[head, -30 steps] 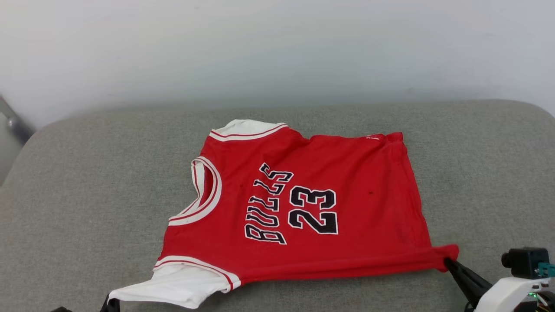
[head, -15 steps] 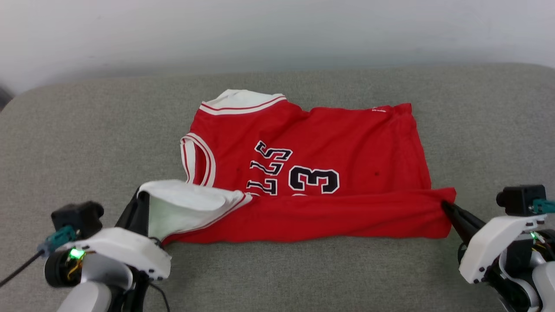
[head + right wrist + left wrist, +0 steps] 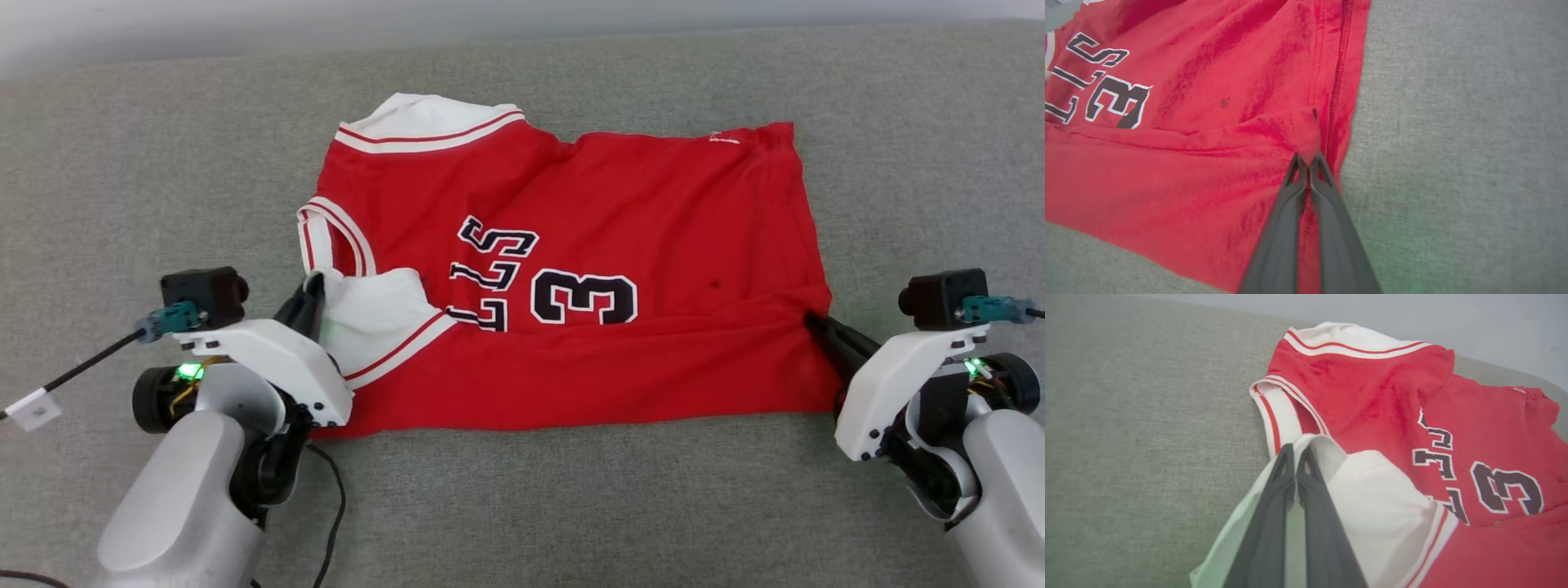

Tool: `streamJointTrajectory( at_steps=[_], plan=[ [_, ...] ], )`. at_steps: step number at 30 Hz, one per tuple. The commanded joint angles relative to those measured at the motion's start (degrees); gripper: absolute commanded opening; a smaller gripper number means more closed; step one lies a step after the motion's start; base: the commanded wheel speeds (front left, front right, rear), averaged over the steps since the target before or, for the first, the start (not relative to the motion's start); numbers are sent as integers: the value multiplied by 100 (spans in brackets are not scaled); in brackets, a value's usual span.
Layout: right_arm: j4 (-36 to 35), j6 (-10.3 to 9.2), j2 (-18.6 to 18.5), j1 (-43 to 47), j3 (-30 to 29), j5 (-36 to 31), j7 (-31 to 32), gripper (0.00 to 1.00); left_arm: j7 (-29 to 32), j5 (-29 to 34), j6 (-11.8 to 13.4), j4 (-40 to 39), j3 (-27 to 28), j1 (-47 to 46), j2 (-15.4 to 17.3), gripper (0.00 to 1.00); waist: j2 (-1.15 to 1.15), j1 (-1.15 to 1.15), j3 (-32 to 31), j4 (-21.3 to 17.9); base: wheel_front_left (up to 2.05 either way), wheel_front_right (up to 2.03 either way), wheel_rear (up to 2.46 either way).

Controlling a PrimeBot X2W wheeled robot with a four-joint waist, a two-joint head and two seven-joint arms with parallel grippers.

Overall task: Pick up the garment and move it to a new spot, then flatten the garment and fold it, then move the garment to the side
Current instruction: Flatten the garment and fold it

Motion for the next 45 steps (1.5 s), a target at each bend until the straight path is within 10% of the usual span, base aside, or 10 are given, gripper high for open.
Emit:
streamJointTrajectory(
  at_steps=[1,2,4,18,31,42,45],
  plan=[
    [28,-4,35,-90,20,-12,-35,57,-7,-26,-18,49,25,-66,-6,0,0,-1,4,-16,0,0,0],
    [76,-4,66,-112,80,5,-102,100,-24,-53,-56,185,33,-111,-27,37,0,-1,-2,-37,0,0,0],
    [149,-4,67,-150,217,63,-269,100,-66,-102,-120,420,36,-165,-81,100,0,-1,-43,-78,0,0,0],
    [-328,-4,106,558,-295,-555,-2169,100,108,-156,-397,558,130,-117,564,100,0,-1,-931,-388,0,0,0],
    [-1829,-3,734,1600,-1233,-1430,-1631,100,3037,-662,-254,-534,-251,590,1856,100,0,-1,-1087,-679,0,0,0],
    [-2333,-3,993,1681,-1303,-1412,-1257,100,3750,-907,43,-183,-466,794,1680,100,0,-1,-585,-849,0,0,0],
    [-2364,-3,951,1646,-1371,-1352,-1215,100,3891,-1048,-58,24,-608,861,1417,5,0,-1,-532,-848,0,0,0]
  ],
)
